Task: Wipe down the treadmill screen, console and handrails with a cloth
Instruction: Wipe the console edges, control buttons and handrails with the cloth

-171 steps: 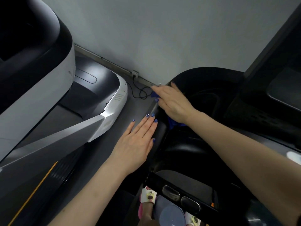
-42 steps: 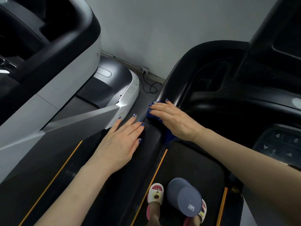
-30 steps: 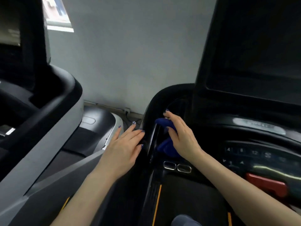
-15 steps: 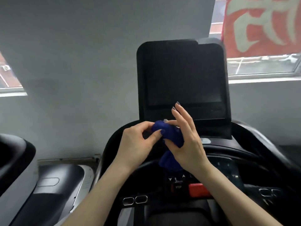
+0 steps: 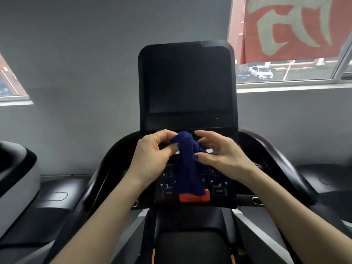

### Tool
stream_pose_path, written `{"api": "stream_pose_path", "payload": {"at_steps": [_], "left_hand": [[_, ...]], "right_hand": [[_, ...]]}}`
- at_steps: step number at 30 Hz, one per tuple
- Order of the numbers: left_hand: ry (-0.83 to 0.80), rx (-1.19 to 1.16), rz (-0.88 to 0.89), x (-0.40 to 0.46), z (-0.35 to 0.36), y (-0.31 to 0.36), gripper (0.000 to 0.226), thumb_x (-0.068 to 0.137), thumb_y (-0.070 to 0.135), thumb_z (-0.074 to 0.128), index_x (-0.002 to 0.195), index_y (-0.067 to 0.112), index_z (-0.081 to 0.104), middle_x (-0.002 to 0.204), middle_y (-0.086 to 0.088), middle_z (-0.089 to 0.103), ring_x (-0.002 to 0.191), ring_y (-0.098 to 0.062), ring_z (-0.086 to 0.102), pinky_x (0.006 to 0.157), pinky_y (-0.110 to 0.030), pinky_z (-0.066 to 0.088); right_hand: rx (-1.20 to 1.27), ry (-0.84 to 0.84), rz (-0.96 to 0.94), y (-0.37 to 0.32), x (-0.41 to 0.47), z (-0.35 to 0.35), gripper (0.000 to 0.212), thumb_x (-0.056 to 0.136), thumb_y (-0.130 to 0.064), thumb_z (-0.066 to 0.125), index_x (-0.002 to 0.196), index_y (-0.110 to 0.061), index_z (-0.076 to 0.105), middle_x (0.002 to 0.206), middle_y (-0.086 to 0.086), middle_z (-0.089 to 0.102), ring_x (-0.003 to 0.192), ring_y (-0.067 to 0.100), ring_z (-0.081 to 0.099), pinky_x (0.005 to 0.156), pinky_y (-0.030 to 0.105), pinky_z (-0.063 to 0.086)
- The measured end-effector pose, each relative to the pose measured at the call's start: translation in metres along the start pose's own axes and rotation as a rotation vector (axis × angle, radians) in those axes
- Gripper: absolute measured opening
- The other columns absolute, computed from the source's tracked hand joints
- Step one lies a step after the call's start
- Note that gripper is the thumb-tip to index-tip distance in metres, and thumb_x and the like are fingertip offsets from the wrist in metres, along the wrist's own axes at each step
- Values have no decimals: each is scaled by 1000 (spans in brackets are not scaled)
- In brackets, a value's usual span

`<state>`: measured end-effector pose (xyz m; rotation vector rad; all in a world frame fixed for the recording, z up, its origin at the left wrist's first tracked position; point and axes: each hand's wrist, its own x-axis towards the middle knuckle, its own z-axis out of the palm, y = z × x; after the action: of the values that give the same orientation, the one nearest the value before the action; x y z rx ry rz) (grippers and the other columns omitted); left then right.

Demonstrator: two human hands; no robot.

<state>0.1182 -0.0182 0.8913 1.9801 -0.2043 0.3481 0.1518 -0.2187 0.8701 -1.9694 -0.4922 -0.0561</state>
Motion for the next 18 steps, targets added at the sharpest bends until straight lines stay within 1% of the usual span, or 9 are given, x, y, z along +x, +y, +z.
{"api": "stream_pose_path", "payload": {"at_steps": [1,3,4,5,8,10,12,15,18], "left_hand": [[-6,8,-4,-4,3,1,13,89,11,71,94,23,75,86,4,75,82,-11,70,72,-19,55],[-13,15,-16,-13,6,2,14,88,12,73,94,24,76,88,5,76,87,-13,71,83,-31,57],[-10,9,-22,-17,7,2,13,87,12,73,94,24,77,88,4,76,88,-14,71,86,-34,57],[-2,6,-28,-20,7,2,13,87,13,74,93,24,77,88,5,76,88,-13,71,86,-34,57],[26,33,-34,-26,0,5,13,87,14,73,89,26,76,85,7,75,83,-8,70,81,-20,51],[14,36,-39,-25,-7,9,13,89,15,71,89,27,75,84,7,74,79,-6,69,76,-17,50],[-14,61,-24,-24,-13,11,14,92,15,68,90,28,73,82,9,73,76,-2,67,72,-15,48],[-40,55,4,-20,-22,14,16,96,10,61,92,24,67,83,10,73,77,-4,67,75,-21,51],[-65,41,28,-19,-33,12,16,98,8,57,93,23,63,86,4,73,85,-20,68,81,-34,56]], "right_hand": [[17,-30,5,-2,-4,-2,46,78,-26,82,121,-24,66,101,-4,71,96,15,68,86,40,57],[20,-75,6,-6,-12,-6,23,81,-18,79,102,-17,73,88,2,73,85,21,70,77,40,59],[14,-80,1,-7,-15,-9,15,81,-16,79,95,-17,73,84,4,73,80,22,70,74,39,59],[7,-70,-6,-8,-18,-12,12,81,-15,79,91,-18,72,81,3,72,77,20,70,70,36,58],[10,-3,-32,-13,-27,-22,11,84,-12,76,85,-20,68,73,-6,68,68,7,63,63,23,50],[13,22,-24,-18,-30,-28,11,88,-14,72,87,-23,66,73,-11,65,67,0,60,62,16,45],[-26,14,-30,-25,-31,-29,12,90,-16,69,88,-26,63,77,-9,65,68,0,59,63,15,44],[-62,42,-67,-40,-28,-23,15,90,-11,69,90,-22,59,79,-5,63,64,-5,55,60,9,42],[-19,85,-63,-51,-23,-13,18,89,-6,68,95,-21,60,86,-4,66,70,-6,60,61,9,45]]}}
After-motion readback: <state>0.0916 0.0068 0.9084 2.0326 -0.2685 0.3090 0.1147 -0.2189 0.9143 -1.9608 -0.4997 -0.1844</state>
